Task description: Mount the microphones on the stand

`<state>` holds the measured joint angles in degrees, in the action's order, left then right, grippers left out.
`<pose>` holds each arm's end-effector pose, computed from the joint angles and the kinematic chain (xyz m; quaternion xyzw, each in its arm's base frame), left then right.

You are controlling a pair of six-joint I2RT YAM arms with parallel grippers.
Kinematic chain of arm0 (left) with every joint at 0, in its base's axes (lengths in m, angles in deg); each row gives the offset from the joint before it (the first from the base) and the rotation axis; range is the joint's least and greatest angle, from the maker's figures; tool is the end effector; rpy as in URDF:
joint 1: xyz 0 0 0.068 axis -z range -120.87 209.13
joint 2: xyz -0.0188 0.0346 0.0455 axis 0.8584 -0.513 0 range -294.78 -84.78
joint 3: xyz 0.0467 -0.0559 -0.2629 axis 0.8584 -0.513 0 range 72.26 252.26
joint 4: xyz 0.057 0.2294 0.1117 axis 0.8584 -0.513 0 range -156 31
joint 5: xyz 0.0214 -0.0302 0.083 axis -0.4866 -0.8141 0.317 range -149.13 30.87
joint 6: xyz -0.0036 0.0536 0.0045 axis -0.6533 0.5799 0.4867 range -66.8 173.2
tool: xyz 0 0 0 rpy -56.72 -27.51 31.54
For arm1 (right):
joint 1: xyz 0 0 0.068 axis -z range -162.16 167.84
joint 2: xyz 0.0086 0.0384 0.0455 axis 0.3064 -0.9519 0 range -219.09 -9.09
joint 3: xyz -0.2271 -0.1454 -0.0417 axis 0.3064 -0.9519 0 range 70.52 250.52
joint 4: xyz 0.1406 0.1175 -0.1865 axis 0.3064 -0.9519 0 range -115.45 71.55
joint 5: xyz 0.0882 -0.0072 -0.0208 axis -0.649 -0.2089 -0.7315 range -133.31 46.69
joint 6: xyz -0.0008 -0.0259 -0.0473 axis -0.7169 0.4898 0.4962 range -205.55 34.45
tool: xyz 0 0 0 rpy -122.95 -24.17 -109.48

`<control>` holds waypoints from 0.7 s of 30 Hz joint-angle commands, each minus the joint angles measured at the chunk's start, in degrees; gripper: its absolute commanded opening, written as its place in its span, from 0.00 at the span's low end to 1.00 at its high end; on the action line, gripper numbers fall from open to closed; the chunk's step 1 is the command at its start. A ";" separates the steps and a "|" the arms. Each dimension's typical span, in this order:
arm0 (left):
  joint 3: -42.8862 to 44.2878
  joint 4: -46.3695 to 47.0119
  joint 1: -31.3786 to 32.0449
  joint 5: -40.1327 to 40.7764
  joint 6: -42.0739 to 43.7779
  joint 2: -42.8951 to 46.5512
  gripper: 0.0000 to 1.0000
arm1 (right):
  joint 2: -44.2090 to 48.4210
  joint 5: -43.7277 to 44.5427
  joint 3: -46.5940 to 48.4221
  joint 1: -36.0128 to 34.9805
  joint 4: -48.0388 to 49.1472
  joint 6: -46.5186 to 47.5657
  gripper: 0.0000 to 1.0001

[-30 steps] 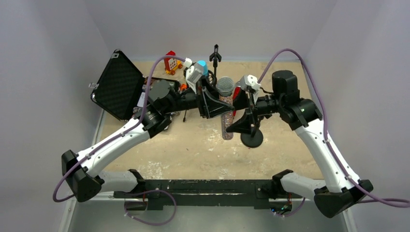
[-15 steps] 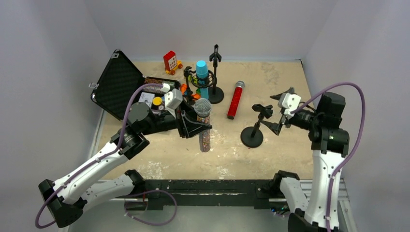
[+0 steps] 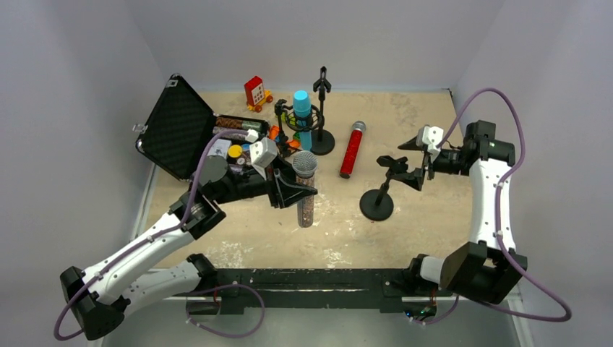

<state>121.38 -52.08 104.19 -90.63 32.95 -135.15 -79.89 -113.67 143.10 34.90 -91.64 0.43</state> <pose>0.1294 -0.1559 0.3818 0.3353 0.5877 -0.5383 0.5024 0.2044 -0.0277 0.3489 -0.5331 0.6124 0.2506 0.5272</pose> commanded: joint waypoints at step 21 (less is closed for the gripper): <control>33.85 9.89 0.83 -6.48 12.68 -35.18 0.00 | -2.49 -2.83 2.09 0.19 -11.88 10.38 0.07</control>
<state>148.35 -45.89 104.35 -94.22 41.21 -165.99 -83.59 -114.53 144.52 34.99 -102.91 10.30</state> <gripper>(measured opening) 0.458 0.341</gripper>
